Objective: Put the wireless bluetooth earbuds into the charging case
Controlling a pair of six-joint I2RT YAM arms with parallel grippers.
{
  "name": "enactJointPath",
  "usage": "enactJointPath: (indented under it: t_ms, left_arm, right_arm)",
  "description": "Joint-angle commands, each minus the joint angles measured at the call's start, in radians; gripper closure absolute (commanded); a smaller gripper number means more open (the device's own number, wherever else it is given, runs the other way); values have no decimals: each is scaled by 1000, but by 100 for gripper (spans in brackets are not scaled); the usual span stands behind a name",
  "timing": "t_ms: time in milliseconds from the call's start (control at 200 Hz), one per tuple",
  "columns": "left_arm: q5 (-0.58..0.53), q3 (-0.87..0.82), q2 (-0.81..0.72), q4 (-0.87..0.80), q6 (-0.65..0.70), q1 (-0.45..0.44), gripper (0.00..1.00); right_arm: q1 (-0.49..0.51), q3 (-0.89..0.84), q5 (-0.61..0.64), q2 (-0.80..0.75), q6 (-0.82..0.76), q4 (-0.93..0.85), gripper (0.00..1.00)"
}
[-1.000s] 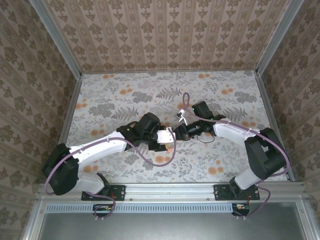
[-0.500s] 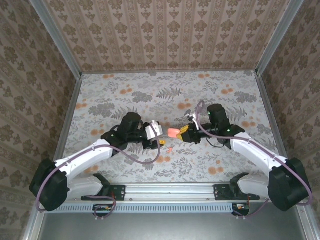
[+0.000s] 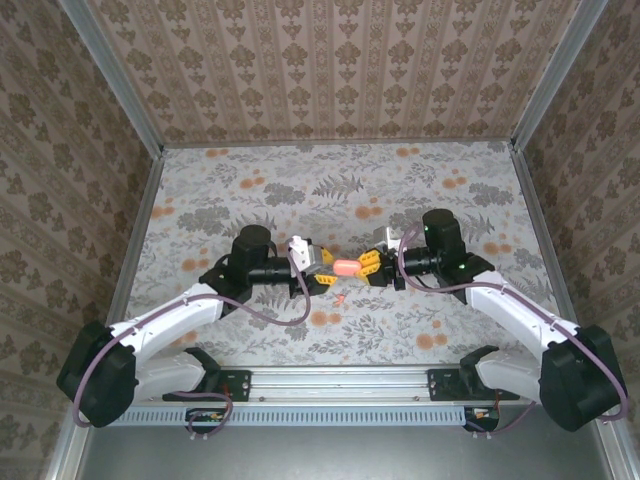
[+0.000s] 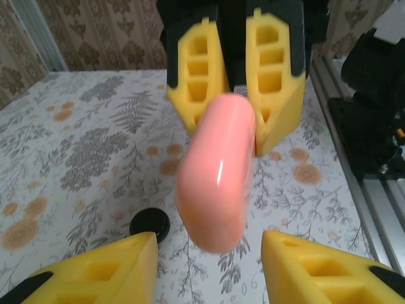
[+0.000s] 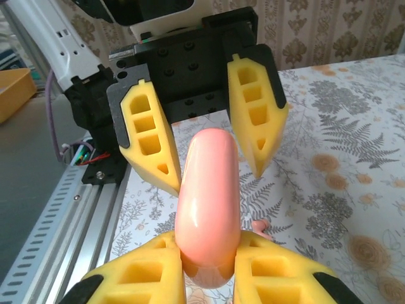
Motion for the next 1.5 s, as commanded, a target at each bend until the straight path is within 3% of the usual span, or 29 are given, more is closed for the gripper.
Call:
enactJointPath:
  t_ms: [0,705,1495]
  left_arm:
    - [76,-9,-10,68,-38,4,53]
    - [152,37,34,36,-17,-5,66]
    - [144,49,6,-11,-8,-11,80]
  right_arm:
    - [-5,26,-85,21,-32,33,80]
    - [-5,59,-144,60,-11,45,80]
    - [-5,80,-156,89,-42,-24,76]
